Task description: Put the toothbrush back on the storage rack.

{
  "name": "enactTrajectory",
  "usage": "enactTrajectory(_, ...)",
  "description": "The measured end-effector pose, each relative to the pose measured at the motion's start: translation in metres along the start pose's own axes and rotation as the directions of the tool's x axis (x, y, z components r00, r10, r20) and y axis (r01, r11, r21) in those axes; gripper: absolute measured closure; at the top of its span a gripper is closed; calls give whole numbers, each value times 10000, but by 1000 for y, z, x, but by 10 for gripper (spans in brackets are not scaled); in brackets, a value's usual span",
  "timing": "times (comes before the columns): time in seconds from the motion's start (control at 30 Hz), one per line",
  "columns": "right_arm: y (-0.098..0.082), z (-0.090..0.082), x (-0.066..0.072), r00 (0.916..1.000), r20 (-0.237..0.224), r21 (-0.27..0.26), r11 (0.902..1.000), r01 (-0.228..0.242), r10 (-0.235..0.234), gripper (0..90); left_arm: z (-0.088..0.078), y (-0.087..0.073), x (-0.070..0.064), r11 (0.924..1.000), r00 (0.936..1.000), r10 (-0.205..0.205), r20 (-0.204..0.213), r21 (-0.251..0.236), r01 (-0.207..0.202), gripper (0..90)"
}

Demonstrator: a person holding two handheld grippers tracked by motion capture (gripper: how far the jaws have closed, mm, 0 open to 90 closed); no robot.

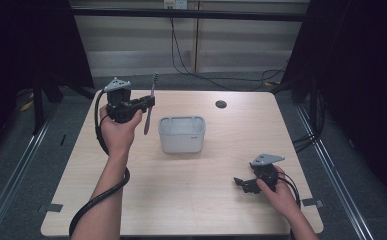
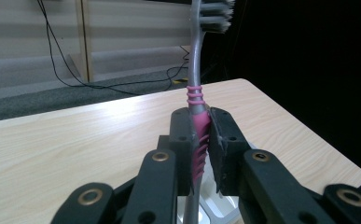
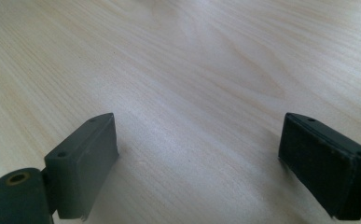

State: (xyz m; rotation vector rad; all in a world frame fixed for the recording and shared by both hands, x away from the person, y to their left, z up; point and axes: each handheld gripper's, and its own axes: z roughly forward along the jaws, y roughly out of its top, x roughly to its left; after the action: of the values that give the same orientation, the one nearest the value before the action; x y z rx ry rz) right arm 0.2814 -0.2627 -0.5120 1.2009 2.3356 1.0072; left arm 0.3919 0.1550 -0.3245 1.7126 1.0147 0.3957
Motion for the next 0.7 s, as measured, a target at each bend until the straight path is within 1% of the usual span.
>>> enactTrajectory(0.1,0,0,0,10000,-16,-12,10000,5,-5,111,1,1,0,10000,10000,-2,-34,-24,2,803)
enactTrajectory(0.4,0,0,0,10000,-20,-19,10000,-16,16,111,6,3,-3,9996,10000,-82,32,-274,83,803)
enactTrajectory(0.7,0,0,0,10000,-1,-3,10000,-9,9,111,11,4,-4,9979,9996,-243,109,-598,249,803)
